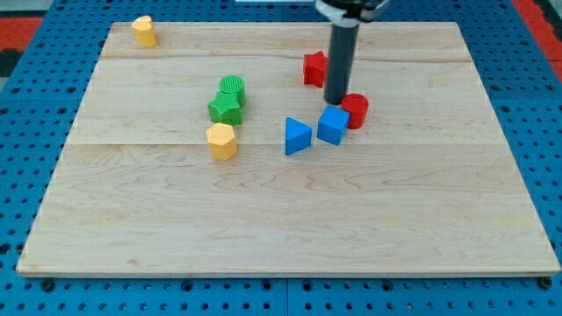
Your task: Move the green star bottom to the yellow heart
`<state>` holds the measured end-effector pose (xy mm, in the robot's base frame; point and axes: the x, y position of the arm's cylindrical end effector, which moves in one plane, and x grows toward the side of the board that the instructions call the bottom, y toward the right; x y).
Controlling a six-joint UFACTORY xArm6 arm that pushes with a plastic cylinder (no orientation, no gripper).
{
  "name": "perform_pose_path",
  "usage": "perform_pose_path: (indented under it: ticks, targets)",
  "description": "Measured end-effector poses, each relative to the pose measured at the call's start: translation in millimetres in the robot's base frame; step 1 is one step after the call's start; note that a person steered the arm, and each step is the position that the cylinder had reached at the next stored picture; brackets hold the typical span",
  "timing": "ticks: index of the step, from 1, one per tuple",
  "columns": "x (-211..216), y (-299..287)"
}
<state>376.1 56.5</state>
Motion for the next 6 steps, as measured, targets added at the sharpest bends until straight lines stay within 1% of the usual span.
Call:
perform_pose_path:
  ticks: [1,2,3,4,5,6]
  targets:
    - [29.3,-50.9]
    - [30.4,-116.9]
    - [16.4,-165.5]
    - [-12.1,-171.2]
    - [-7.5,-201.9]
    - [-7.4,-247.0]
